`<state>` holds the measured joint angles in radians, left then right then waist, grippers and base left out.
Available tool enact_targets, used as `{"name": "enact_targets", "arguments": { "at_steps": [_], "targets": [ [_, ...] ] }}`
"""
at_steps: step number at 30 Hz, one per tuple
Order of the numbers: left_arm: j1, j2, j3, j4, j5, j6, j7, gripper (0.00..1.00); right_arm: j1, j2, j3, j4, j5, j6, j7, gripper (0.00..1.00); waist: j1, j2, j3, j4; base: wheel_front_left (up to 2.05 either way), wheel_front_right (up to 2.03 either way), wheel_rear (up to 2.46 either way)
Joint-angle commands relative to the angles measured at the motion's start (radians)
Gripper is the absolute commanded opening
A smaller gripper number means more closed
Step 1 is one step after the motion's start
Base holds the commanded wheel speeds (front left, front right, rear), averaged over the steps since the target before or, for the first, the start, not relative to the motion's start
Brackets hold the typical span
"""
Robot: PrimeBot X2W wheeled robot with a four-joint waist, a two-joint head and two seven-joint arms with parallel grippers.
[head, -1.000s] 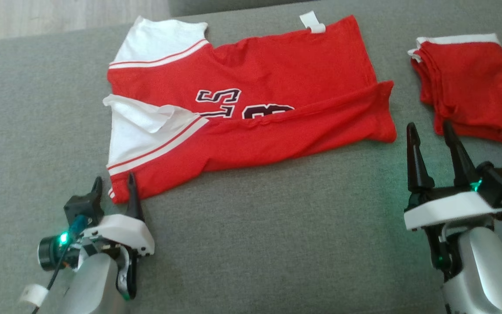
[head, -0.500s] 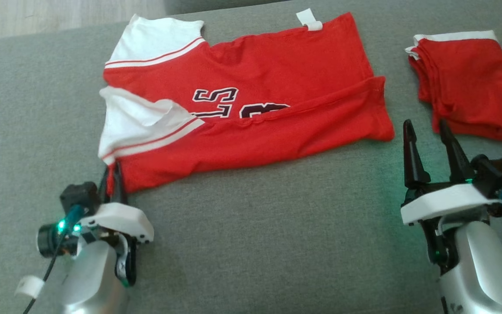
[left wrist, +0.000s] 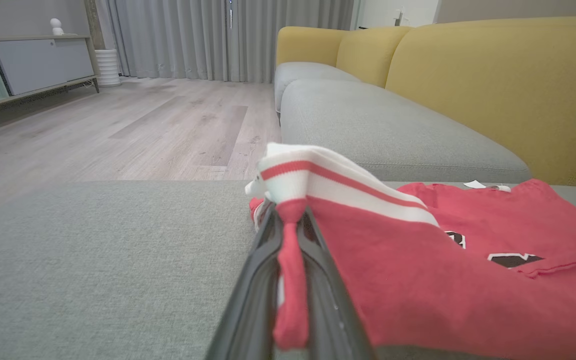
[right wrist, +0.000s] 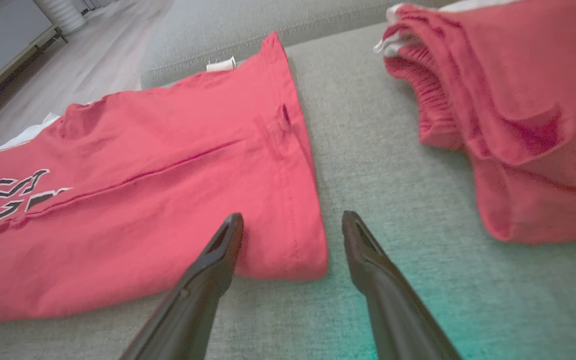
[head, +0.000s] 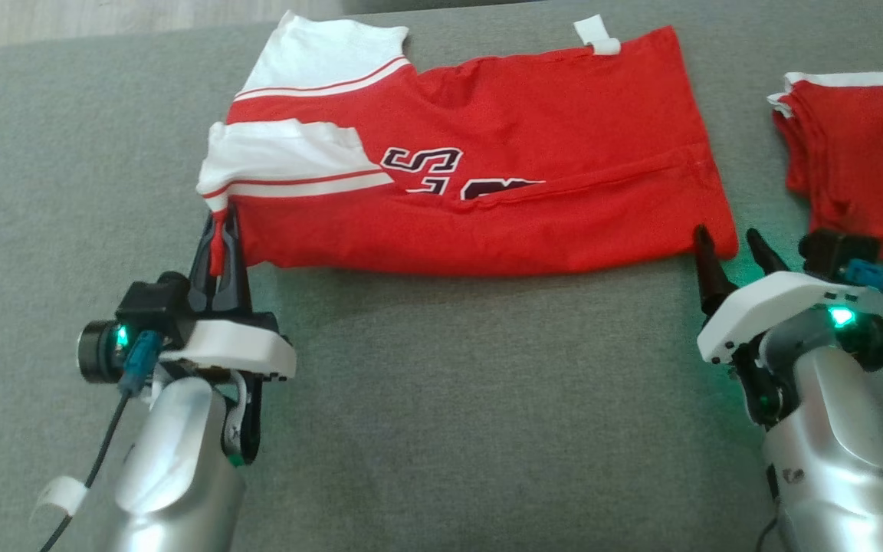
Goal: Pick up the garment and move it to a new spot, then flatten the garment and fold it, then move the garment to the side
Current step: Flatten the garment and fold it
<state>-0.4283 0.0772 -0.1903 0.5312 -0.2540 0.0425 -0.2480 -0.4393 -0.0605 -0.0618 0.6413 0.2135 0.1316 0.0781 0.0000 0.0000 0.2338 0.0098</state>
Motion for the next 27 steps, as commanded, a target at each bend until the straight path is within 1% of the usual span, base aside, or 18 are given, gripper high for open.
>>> {"name": "enact_targets", "arguments": {
  "at_steps": [1, 11, 12, 13, 19, 23, 27],
  "targets": [
    [-0.02, 0.014, 0.027, -0.035, 0.007, -0.001, -0.011, 0.0, -0.028, 0.01, 0.025, -0.021, 0.007, -0.001, -0.001, 1.0, 0.0, 0.0, 0.002, 0.007, 0.0, 0.0, 0.0],
    [-0.013, 0.019, 0.004, -0.041, 0.015, -0.004, -0.012, 0.0, -0.096, 0.01, 0.031, 0.164, -0.02, -0.001, 0.009, 1.0, 0.0, 0.0, 0.006, 0.04, 0.0, 0.0, 0.0],
    [-0.011, 0.021, 0.006, -0.04, 0.013, -0.003, -0.012, 0.0, -0.101, 0.01, 0.037, 0.177, -0.022, -0.001, 0.004, 0.38, 0.0, 0.0, 0.005, 0.04, 0.0, 0.0, 0.0],
    [-0.011, 0.023, 0.007, -0.039, 0.011, -0.002, -0.012, 0.0, -0.106, 0.01, 0.041, 0.187, -0.025, -0.001, -0.007, 0.0, 0.0, 0.0, 0.005, 0.04, 0.0, 0.0, 0.0],
    [0.007, 0.039, 0.018, -0.03, 0.003, 0.006, -0.013, 0.0, -0.122, 0.01, 0.066, 0.208, -0.074, -0.001, -0.1, 0.0, 0.0, 0.0, -0.012, 0.026, 0.0, 0.0, 0.0],
    [0.039, 0.05, 0.019, -0.021, -0.003, 0.008, -0.013, 0.0, -0.097, 0.001, 0.07, 0.193, -0.136, -0.001, -0.154, 0.0, 0.0, 0.0, -0.052, 0.013, 0.0, 0.0, 0.0],
    [0.081, 0.059, 0.023, -0.016, -0.013, 0.011, -0.012, 0.0, -0.053, -0.004, 0.065, 0.165, -0.126, -0.001, -0.148, 0.0, 0.0, 0.0, -0.09, 0.002, 0.0, 0.0, 0.0]
  ]
}}
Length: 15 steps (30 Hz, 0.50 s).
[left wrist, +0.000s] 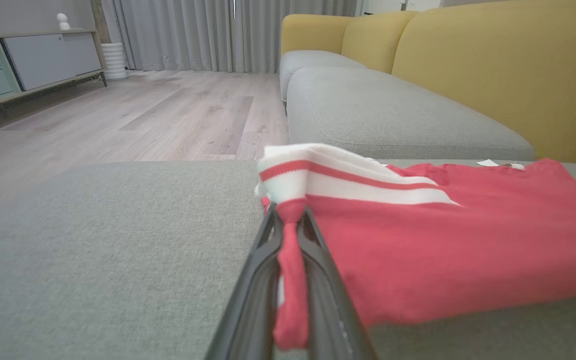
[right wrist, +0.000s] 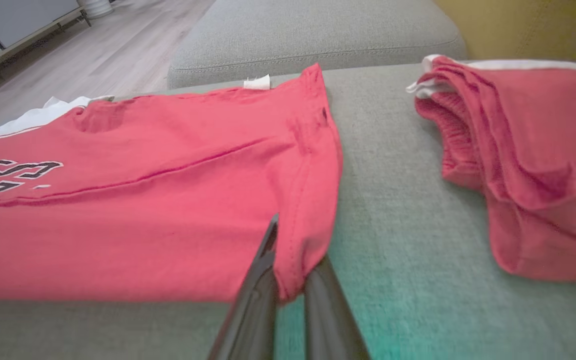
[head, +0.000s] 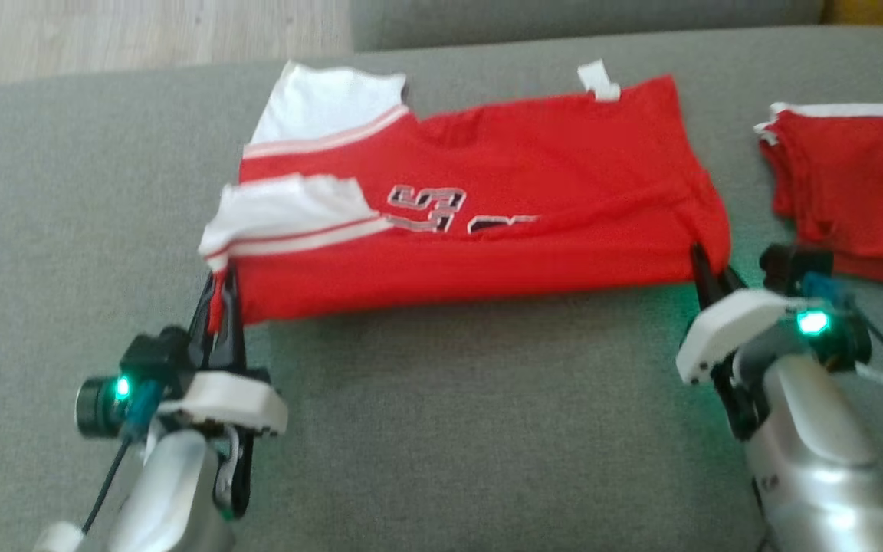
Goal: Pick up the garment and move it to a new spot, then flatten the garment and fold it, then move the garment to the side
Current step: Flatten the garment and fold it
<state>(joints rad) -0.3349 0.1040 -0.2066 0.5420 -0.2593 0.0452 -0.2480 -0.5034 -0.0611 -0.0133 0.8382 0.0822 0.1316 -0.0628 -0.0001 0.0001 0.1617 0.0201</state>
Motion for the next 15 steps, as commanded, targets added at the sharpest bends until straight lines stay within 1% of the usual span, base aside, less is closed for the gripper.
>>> {"name": "enact_targets", "arguments": {
  "at_steps": [1, 8, 12, 15],
  "targets": [
    [0.0, 0.033, 0.042, -0.028, -0.013, 0.009, -0.011, 0.0, 0.025, -0.005, 0.019, -0.042, 0.012, -0.001, -0.001, 0.0, 0.0001, -0.0001, -0.028, -0.011, 0.0, 0.0, 0.0],
    [0.113, 0.047, 0.05, -0.077, -0.033, 0.02, -0.002, 0.0, 0.15, -0.03, 0.042, -0.16, 0.07, -0.001, 0.072, 0.0, 0.0001, -0.0001, -0.099, -0.028, 0.0, 0.0, 0.0],
    [0.189, 0.044, 0.048, -0.137, -0.043, 0.034, 0.02, 0.0, 0.239, -0.051, 0.053, -0.26, 0.101, -0.001, 0.138, 0.0, 0.0001, -0.0001, -0.133, -0.033, 0.0, 0.0, 0.0],
    [0.243, 0.041, 0.043, -0.193, -0.048, 0.046, 0.04, 0.0, 0.305, -0.065, 0.041, -0.344, 0.116, -0.001, 0.188, 0.0, 0.0001, -0.0001, -0.149, -0.033, 0.0, 0.0, 0.0]
  ]
}}
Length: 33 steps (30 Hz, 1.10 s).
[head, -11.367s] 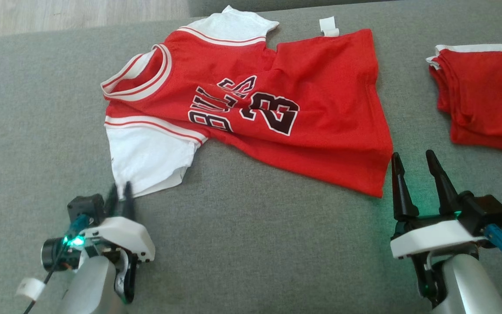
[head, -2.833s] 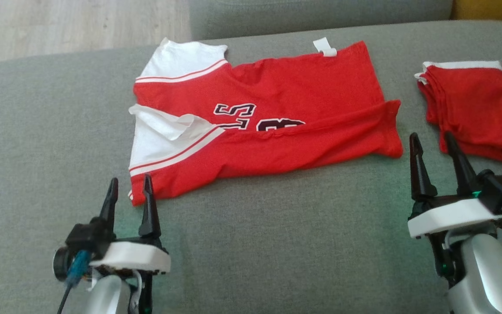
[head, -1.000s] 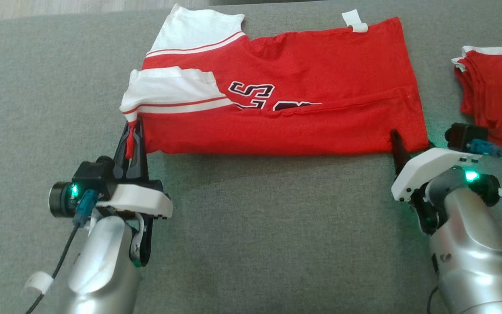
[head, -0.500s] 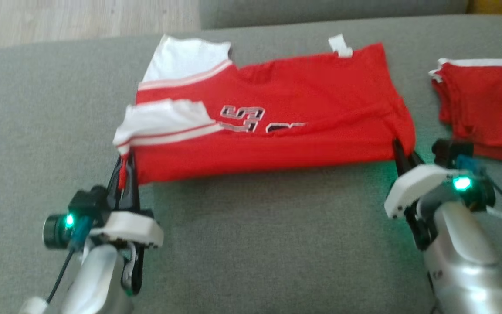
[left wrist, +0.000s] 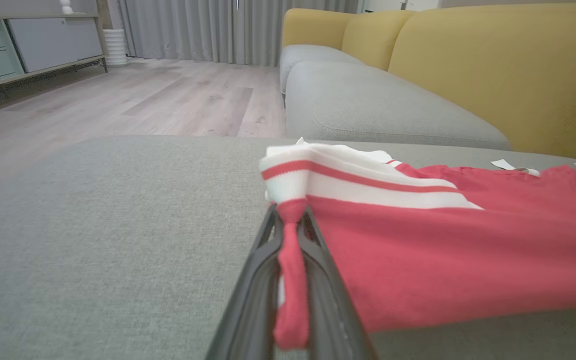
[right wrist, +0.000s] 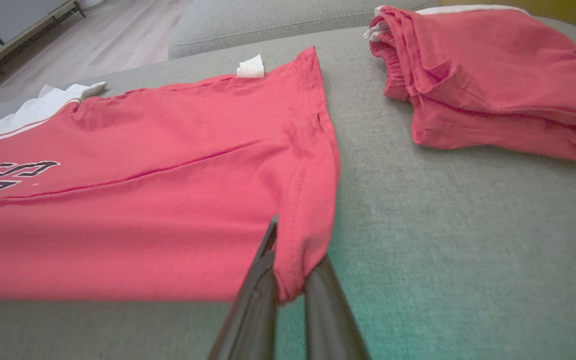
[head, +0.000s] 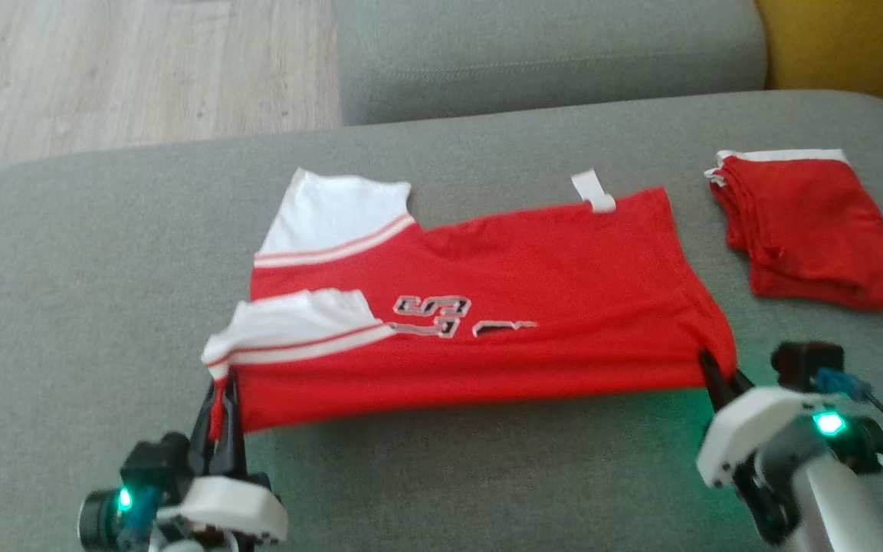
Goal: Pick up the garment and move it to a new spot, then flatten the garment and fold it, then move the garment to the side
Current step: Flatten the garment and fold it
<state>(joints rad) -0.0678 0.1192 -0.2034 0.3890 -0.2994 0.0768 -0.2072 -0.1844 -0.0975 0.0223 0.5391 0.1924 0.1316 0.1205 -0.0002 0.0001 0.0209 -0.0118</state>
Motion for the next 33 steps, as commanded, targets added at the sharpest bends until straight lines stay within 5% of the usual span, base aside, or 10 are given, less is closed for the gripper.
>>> {"name": "enact_targets", "arguments": {
  "at_steps": [1, 10, 11, 12, 13, 27, 33],
  "targets": [
    [-0.008, 0.025, 0.037, -0.057, -0.011, 0.016, 0.007, 0.0, 0.007, -0.03, -0.001, -0.072, 0.009, -0.001, 0.02, 0.0, 0.0002, -0.0001, -0.013, -0.001, 0.0, 0.0, 0.0],
    [0.061, 0.027, 0.013, -0.135, -0.023, 0.029, 0.099, 0.0, 0.13, -0.007, -0.04, -0.24, 0.015, -0.001, 0.121, 0.0, 0.0002, -0.0001, -0.026, -0.004, 0.0, 0.0, 0.0],
    [0.063, 0.027, 0.015, -0.139, -0.023, 0.036, 0.102, 0.48, 0.137, -0.004, -0.051, -0.25, 0.009, -0.001, 0.128, 0.0, 0.0002, -0.0001, -0.026, -0.006, 0.0, 0.0, 0.0],
    [0.065, 0.028, 0.015, -0.141, -0.019, 0.042, 0.104, 1.0, 0.141, 0.0, -0.064, -0.26, -0.003, -0.001, 0.131, 0.83, 0.0002, -0.0001, -0.025, -0.007, 0.0, 0.0, 0.0],
    [0.065, 0.029, 0.013, -0.142, -0.019, 0.044, 0.109, 1.0, 0.144, 0.005, -0.074, -0.268, -0.01, -0.001, 0.135, 1.0, 0.0002, -0.0001, -0.024, -0.009, 0.0, 0.0, 0.0],
    [-0.049, 0.044, 0.038, -0.169, -0.012, 0.069, 0.056, 1.0, 0.061, 0.037, -0.1, -0.416, -0.039, -0.001, 0.038, 1.0, 0.0002, -0.0001, 0.05, -0.033, 0.0, 0.0, 0.0],
    [-0.193, 0.078, 0.037, -0.163, -0.004, 0.042, 0.068, 1.0, -0.028, 0.017, -0.09, -0.434, -0.054, -0.001, -0.003, 1.0, 0.0002, -0.0001, 0.13, -0.038, 0.0, 0.0, 0.0]
  ]
}}
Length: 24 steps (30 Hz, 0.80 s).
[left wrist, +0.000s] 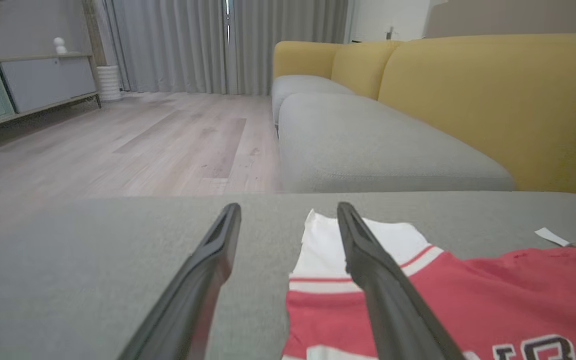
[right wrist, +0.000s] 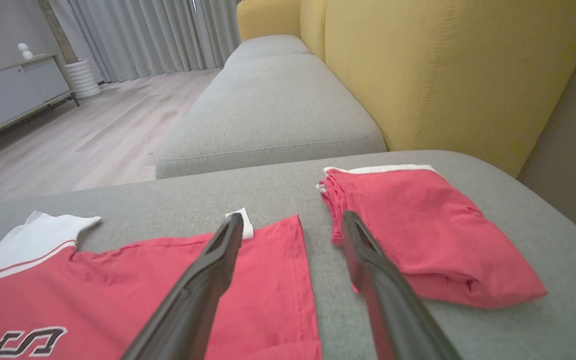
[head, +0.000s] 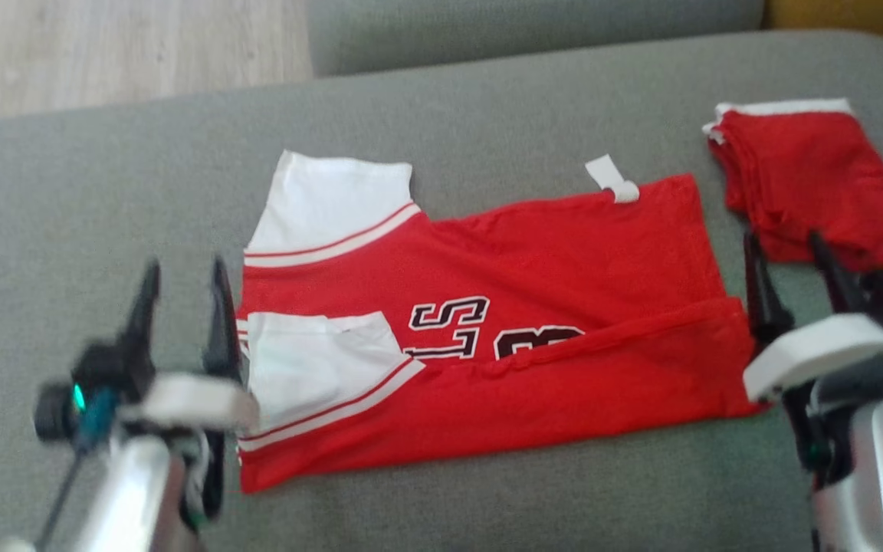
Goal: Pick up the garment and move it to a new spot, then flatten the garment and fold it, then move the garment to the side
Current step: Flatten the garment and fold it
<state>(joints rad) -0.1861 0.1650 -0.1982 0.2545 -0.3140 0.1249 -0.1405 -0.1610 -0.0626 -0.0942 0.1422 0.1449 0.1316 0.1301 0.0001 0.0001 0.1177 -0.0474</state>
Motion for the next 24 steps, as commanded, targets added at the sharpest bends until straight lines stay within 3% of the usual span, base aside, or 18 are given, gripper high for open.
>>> {"name": "enact_targets", "arguments": {
  "at_steps": [1, 9, 12, 20, 24],
  "targets": [
    [-0.108, 0.04, 0.031, -0.022, 0.01, -0.017, 0.008, 1.0, -0.068, -0.022, 0.026, -0.034, -0.008, -0.001, -0.018, 1.0, -0.0001, -0.0001, 0.05, -0.003, 0.0, 0.0, 0.0],
    [-0.431, 0.12, -0.04, 0.121, 0.014, -0.185, 0.137, 1.0, -0.209, -0.047, 0.05, -0.009, -0.022, -0.001, -0.038, 1.0, -0.0001, -0.0001, 0.18, -0.023, 0.0, 0.0, 0.0],
    [-0.549, 0.152, -0.072, 0.211, 0.002, -0.229, 0.214, 1.0, -0.261, -0.051, 0.079, 0.004, -0.029, -0.001, -0.044, 1.0, -0.0001, -0.0001, 0.223, -0.045, 0.0, 0.0, 0.0],
    [-0.754, 0.218, -0.135, 0.406, -0.066, -0.254, 0.4, 1.0, -0.353, -0.044, 0.114, 0.041, -0.033, -0.001, -0.065, 1.0, -0.0001, -0.0001, 0.306, -0.095, 0.0, 0.0, 0.0],
    [-0.81, 0.256, -0.214, 0.458, -0.121, -0.255, 0.451, 1.0, -0.376, -0.025, 0.128, 0.064, -0.032, -0.001, -0.09, 1.0, -0.0001, -0.0001, 0.335, -0.119, 0.0, 0.0, 0.0]
  ]
}}
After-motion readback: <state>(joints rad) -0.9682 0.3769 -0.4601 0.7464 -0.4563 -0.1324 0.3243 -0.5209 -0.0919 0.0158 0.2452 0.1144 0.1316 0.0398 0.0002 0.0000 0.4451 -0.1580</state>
